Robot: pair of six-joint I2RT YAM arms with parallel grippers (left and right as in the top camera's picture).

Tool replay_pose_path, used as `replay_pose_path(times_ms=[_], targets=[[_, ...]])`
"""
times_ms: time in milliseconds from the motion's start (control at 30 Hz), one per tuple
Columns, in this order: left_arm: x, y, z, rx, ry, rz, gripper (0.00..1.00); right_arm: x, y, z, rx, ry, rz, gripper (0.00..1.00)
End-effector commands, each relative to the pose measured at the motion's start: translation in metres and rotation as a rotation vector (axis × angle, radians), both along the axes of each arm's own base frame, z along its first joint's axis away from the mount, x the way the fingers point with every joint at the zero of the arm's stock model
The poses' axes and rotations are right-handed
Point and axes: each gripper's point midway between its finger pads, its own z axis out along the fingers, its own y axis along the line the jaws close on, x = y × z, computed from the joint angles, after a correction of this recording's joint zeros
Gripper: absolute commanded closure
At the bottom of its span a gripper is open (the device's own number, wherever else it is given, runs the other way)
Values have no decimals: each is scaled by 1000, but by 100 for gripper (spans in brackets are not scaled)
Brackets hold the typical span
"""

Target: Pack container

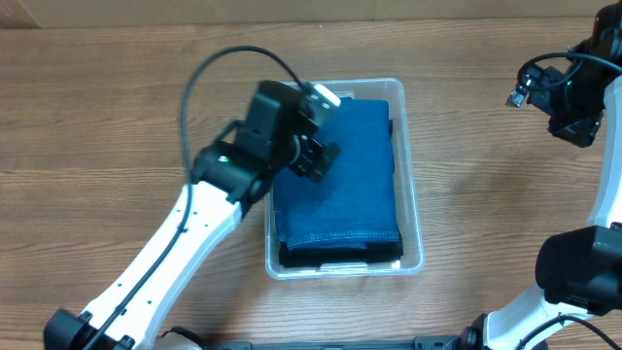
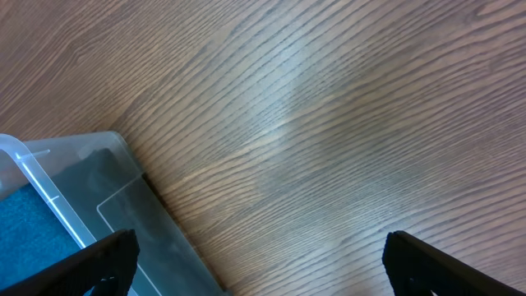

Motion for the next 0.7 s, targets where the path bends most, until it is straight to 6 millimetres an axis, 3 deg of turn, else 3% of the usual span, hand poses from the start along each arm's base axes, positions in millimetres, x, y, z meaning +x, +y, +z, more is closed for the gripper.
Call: replay_pose_path(times_ms=[0, 67, 167, 233, 267, 300, 333, 400, 433, 467, 500, 567, 633, 667], targets=[[13, 0, -46, 80, 90, 11, 34, 0, 2, 4, 1, -15, 7, 0], [15, 6, -79, 111, 177, 42, 43, 0, 2, 4, 1, -15, 7, 0], [15, 15, -139, 156, 334, 83, 45, 0, 2, 4, 1, -14, 7, 0], [8, 19, -150, 175, 378, 86, 44, -1, 2, 4, 2, -11, 7, 0], [7, 19, -149, 177, 381, 86, 35, -1, 2, 4, 2, -11, 7, 0], [8, 19, -136, 169, 367, 86, 25, -1, 2, 4, 2, -11, 7, 0], [9, 18, -123, 159, 351, 86, 24, -1, 2, 4, 2, -11, 7, 0], [19, 20, -60, 119, 244, 109, 21, -1, 2, 4, 2, -11, 7, 0], [23, 26, -27, 111, 175, 144, 9, -1, 2, 4, 2, -11, 7, 0], [25, 33, -2, 106, 120, 176, 6, -1, 2, 4, 2, -12, 7, 0], [28, 47, 38, 93, 31, 226, 0, 0, 2, 4, 3, -14, 8, 0], [29, 74, 80, 43, -50, 309, 0, 5, 15, 6, 37, -40, 71, 0], [31, 117, 102, -74, -58, 488, 0, 17, 44, 11, 91, -103, 213, 0], [33, 149, 104, -134, -39, 615, 0, 22, 56, 12, 73, -117, 260, 0]])
